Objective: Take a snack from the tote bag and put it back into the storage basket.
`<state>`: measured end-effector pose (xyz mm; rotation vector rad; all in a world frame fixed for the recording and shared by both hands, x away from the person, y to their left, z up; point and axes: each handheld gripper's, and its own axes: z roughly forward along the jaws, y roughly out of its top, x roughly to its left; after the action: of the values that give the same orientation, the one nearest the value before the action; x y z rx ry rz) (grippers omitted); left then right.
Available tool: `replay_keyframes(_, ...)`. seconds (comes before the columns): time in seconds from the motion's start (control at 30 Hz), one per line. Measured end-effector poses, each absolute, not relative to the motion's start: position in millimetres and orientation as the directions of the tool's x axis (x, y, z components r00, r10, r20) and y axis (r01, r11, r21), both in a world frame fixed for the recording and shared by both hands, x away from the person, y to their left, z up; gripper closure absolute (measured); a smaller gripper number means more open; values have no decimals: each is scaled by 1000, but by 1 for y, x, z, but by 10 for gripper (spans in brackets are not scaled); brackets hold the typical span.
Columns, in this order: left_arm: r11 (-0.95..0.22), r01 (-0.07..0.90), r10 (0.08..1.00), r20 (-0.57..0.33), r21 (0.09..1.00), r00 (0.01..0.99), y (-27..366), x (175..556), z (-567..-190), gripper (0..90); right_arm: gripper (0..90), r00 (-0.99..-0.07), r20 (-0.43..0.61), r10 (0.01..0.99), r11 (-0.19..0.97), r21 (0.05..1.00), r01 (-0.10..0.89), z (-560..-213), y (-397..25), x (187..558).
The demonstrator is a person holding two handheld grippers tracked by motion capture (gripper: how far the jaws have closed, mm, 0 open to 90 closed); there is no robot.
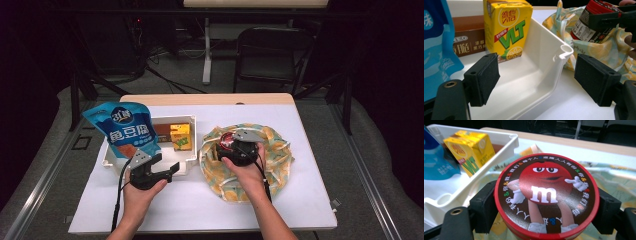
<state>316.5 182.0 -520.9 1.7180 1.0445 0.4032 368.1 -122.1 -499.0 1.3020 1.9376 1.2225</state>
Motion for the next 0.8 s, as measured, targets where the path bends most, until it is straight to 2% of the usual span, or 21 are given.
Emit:
replay_keyframes(0.57,-92,371,740,-186,924,647,158,310,-515,141,210,-440,69,895,142,892,429,-473,-118,355)
replay_keyframes(0.8,-111,376,729,-181,920,660,151,308,-515,153,210,-453,72,889,139,899,416,-467,-113,346)
